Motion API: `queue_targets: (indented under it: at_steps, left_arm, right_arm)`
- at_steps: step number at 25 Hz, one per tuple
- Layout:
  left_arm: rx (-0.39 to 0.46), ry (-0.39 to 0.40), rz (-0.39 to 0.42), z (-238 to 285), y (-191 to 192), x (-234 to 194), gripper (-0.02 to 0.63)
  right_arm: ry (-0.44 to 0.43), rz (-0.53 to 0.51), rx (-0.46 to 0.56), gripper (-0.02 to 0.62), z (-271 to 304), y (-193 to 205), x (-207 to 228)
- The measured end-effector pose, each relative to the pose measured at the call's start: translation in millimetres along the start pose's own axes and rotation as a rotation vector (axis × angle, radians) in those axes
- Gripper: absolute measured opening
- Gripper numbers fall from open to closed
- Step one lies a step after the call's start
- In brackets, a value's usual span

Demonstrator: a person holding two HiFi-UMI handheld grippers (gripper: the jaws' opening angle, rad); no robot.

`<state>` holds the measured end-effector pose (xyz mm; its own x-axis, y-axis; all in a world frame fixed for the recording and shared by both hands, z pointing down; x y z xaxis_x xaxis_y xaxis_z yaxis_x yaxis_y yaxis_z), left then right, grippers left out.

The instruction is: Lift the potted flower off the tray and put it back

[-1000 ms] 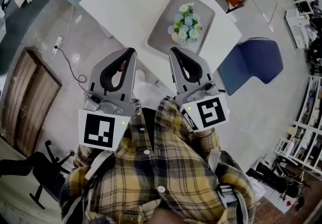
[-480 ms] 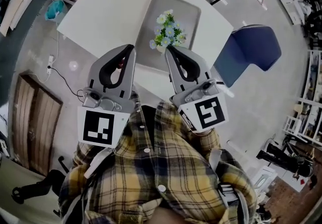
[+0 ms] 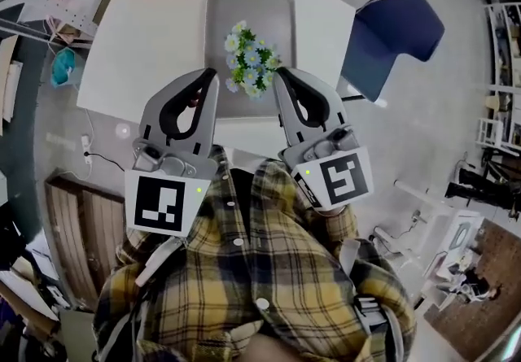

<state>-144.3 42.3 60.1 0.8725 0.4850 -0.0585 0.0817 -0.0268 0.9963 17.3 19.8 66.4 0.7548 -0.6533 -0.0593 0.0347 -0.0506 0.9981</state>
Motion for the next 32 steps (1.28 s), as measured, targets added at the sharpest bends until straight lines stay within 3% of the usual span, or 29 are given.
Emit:
queue_targets:
  at_steps: [7, 13, 29, 32]
  left_arm:
    - [-0.041, 0.128, -0.011, 28, 12, -7, 0.008]
    - [-0.085, 0.167, -0.025, 38, 33, -8, 0.008]
    - [-0.225, 0.170, -0.023, 56, 104, -3, 0.012]
    - [-0.258, 0.164, -0.029, 56, 119, -3, 0.060]
  right_arm:
    - [0.140, -0.016, -0.023, -0.002, -5, 6, 20]
    - [0.170, -0.040, -0.035, -0.002, -9, 18, 30]
    - [0.024, 0.096, -0.161, 0.000, -3, 89, 52]
    - [-0.002, 0.113, -0.185, 0.000, -5, 102, 57]
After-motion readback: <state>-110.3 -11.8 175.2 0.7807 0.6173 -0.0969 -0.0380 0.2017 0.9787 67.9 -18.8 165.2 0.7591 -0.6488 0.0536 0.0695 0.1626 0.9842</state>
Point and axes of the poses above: the fingertips, and each gripper's own axes: z forward along the fingers, x to its right, y out of its underside, the point moved 7 cm from there along -z, backward along the fingers, and after that the axes turned 11 degrees about x, right-handed, at the moved point
